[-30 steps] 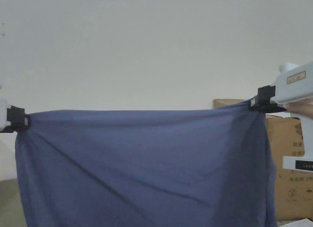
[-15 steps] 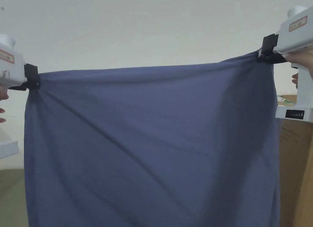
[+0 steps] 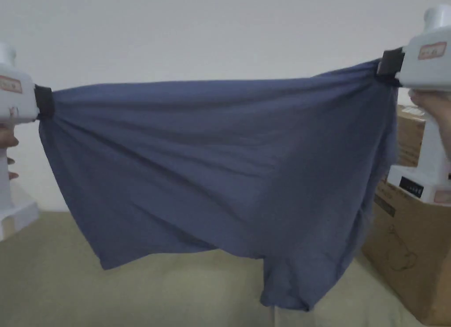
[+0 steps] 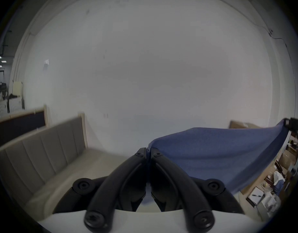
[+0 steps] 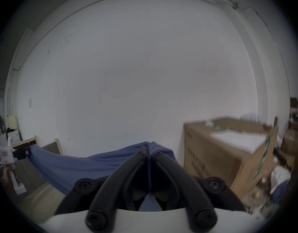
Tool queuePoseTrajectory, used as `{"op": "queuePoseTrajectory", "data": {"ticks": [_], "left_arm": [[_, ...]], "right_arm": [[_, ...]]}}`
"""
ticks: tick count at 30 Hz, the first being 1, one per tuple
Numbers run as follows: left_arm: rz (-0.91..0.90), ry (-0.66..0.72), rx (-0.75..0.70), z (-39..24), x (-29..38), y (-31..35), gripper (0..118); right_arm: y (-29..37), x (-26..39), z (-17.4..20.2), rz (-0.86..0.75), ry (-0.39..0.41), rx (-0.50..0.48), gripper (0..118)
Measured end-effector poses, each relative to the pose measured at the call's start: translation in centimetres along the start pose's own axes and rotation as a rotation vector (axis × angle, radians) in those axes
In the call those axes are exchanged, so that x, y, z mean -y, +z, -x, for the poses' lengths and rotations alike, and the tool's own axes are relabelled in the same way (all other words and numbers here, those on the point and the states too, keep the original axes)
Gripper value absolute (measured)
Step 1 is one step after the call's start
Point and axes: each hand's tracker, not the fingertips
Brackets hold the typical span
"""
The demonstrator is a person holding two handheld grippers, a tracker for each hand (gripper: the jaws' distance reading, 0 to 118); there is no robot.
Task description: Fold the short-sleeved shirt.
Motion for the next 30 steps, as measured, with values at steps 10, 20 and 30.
{"op": "queuePoseTrajectory", "data": {"ticks": [10, 20, 30], "left_arm": [[0.518, 0.049, 0.069, 5.5, 32.0, 6.3, 2], [0.601, 0.085, 0.096, 10.7, 38.3, 18.8, 2], [0.688, -0.064, 0.22, 11.3, 39.5, 26.5, 2]], "right_arm": [[10.6, 35.4, -6.7, 0.691, -0.086, -0.076, 1], [25.2, 38.9, -11.7, 0.805, -0.124, -0.131, 1], [30.8, 37.8, -12.5, 0.931, -0.088, -0.158, 1]]}}
